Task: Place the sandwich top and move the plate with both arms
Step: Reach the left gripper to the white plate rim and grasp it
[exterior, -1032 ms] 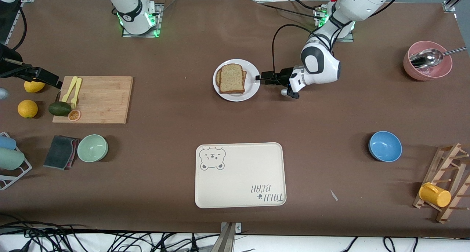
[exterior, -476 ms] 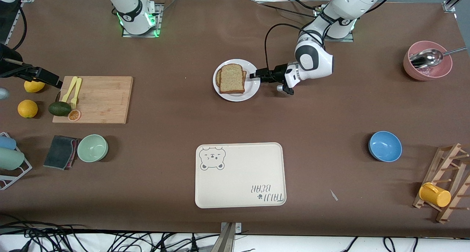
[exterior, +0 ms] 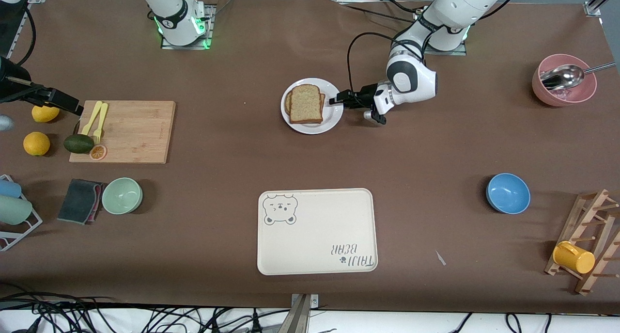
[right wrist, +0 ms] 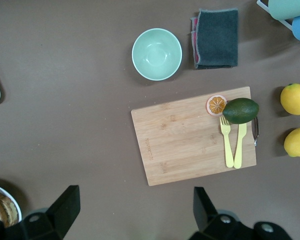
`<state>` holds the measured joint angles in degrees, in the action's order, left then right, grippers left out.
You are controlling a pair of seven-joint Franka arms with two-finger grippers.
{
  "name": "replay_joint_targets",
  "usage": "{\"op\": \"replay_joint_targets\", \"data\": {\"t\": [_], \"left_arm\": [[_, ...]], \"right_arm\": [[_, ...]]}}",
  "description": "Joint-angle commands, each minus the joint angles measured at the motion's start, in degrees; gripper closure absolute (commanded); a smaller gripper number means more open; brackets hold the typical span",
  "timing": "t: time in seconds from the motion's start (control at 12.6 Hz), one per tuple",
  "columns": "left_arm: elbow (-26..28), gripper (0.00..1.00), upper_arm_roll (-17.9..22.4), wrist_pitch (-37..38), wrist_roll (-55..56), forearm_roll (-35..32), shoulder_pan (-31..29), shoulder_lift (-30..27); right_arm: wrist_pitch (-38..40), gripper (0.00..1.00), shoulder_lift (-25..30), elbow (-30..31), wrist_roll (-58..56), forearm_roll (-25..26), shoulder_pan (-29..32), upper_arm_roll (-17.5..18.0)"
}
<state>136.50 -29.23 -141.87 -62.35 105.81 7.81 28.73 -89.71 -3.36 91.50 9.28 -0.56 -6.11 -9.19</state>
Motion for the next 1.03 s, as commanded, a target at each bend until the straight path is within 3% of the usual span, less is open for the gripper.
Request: {"op": "replay_joint_targets", "data": {"t": [0.0, 0.32, 0.95], "left_arm": [[-0.1, 0.84, 0.23, -0.6, -3.74, 2.65, 0.54, 0.71], [-0.1, 1.0, 0.23, -0.6, -3.92, 2.65, 0.46, 0.8], [-1.85, 1.0, 1.81, -0.6, -2.69, 3.0, -0.16, -1.04]], "right_arm": [[1.11, 0.0, 0.64, -0.45, 0.22, 0.74, -0.05, 0.22], [1.12, 0.0, 0.72, -0.45, 0.22, 0.74, -0.05, 0.22], [0.76, 0.0, 0.64, -0.54, 0.22, 0.74, -0.05, 0.13]]}}
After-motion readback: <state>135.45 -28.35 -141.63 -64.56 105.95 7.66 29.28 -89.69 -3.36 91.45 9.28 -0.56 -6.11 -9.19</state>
